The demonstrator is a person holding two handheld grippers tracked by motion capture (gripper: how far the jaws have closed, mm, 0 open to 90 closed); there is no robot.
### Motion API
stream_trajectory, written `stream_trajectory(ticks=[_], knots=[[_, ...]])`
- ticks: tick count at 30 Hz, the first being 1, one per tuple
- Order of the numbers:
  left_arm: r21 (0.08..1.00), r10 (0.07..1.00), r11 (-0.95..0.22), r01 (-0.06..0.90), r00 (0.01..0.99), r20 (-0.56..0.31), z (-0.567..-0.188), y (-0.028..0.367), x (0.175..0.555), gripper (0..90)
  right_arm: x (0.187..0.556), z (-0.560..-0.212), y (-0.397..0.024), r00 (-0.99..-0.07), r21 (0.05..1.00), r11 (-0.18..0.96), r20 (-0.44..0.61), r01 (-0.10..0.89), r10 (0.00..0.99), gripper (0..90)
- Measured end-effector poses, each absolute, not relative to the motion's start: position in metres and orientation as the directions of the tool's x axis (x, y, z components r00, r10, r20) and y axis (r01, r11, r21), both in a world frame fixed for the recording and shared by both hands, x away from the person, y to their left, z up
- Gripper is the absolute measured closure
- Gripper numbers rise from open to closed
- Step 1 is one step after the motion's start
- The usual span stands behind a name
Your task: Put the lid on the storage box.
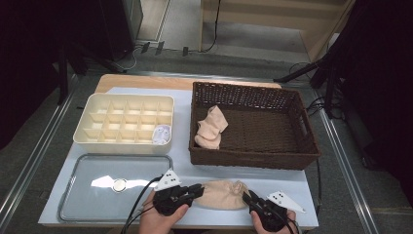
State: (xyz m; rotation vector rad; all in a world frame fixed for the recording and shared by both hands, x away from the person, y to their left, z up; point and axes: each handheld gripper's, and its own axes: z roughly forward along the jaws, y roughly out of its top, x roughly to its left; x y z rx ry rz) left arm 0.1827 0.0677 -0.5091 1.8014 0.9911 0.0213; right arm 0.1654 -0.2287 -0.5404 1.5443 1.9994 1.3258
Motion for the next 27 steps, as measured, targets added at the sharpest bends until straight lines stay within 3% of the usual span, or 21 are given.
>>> stream_trajectory(ticks=[10,27], knots=[[0.753,0.620,-0.177,0.634,0.666,-0.415,-0.529,0.030,0.190,88.6,0.164,-0.535,-0.226,-0.396,0.806,-0.003,0.294,0.592,0.870,83.8],[0.728,0.681,-0.194,0.657,0.625,-0.383,-0.540,0.023,0.193,90.0,0.152,-0.505,-0.218,-0.458,0.841,-0.072,0.362,0.536,0.812,84.4]])
